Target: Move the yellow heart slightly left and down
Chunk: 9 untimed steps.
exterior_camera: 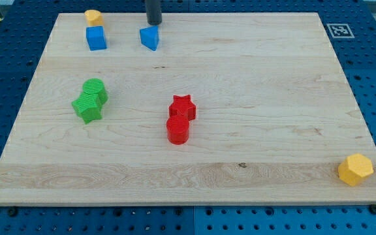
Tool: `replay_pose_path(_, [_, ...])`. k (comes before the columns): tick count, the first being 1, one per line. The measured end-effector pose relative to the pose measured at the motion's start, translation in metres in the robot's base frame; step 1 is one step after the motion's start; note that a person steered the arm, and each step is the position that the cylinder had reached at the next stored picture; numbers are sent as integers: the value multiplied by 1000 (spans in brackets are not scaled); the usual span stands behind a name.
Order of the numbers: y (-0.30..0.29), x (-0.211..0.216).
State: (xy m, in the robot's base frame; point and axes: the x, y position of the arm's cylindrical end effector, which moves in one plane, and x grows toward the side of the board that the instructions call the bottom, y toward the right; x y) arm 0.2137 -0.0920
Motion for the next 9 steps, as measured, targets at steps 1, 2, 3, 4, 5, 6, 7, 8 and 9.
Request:
replay_pose_path(1, [-37, 0])
replay_pose_path(2, [-69, -5])
replay_pose_path(3, [-102, -12])
replay_pose_path(4, [-119, -22])
replay_pose_path(5, [-118, -22])
replay_pose_path(6, [-118, -18])
replay_pose_path(7, [-118, -8])
replay_pose_path(8, [-118, -7])
replay_pose_path(9, [-117, -23])
